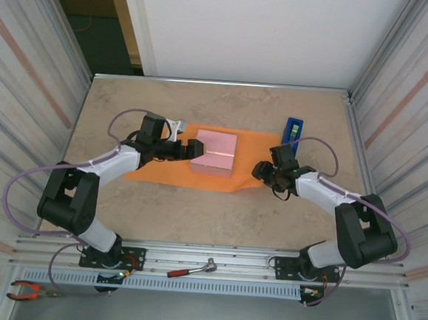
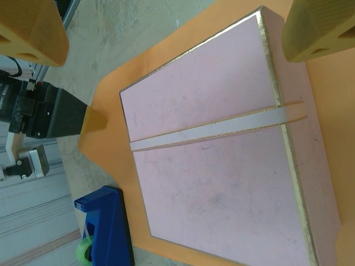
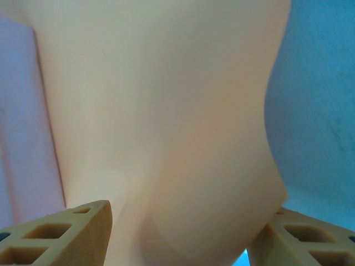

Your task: Wrap the gift box in paper

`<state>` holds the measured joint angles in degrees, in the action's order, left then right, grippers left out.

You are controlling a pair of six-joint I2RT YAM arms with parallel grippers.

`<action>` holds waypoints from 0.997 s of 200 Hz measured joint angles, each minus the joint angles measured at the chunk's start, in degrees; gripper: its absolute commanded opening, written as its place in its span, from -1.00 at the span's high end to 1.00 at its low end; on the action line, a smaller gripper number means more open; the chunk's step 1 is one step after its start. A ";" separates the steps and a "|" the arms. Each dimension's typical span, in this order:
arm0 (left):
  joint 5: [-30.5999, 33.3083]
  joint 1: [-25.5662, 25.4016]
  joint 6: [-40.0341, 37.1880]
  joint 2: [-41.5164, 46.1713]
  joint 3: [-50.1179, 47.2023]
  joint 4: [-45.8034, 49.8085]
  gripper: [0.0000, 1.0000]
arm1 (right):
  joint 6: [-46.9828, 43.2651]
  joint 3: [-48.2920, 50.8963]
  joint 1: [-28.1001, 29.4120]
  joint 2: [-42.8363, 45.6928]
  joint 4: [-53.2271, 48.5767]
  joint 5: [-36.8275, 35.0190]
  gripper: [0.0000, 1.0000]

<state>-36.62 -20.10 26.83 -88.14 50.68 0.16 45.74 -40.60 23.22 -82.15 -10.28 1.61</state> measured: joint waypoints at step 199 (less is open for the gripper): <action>-0.02 0.02 0.42 1.20 0.24 0.55 -0.96 | -4.04 -1.97 4.52 6.51 -1.38 1.44 1.00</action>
<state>-36.64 -20.08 27.24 -86.94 50.92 0.71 41.69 -42.57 27.75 -75.64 -11.66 3.05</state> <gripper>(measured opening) 0.981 0.064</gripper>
